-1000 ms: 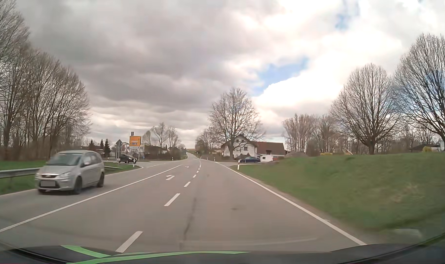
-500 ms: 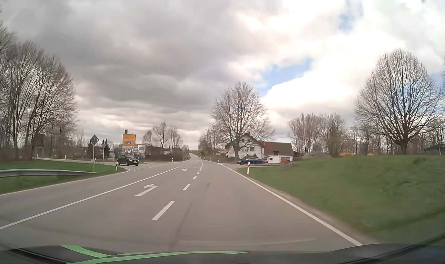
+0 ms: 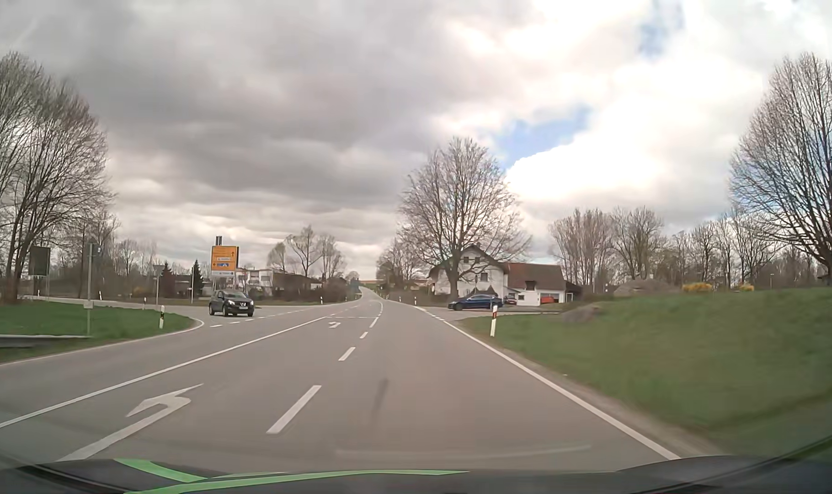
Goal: Follow the waypoints while adhering to traffic rules and regulations
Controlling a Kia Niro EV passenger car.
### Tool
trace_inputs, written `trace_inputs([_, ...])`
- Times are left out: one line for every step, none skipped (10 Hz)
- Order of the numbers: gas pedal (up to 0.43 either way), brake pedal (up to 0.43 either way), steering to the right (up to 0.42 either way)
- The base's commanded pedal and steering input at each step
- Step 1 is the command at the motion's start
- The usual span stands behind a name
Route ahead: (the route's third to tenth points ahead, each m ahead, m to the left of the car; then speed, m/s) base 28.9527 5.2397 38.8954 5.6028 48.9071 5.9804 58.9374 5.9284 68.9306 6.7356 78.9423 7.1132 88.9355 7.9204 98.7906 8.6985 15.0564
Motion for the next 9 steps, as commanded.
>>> trace_inputs([0.157, 0.000, -0.007])
trace_inputs([0.150, 0.000, -0.007])
trace_inputs([0.150, 0.000, -0.006])
trace_inputs([0.150, 0.000, -0.004])
trace_inputs([0.150, 0.000, -0.003])
trace_inputs([0.150, 0.000, -0.003])
trace_inputs([0.150, 0.000, -0.002])
trace_inputs([0.150, 0.000, -0.002])
trace_inputs([0.150, 0.000, -0.002])
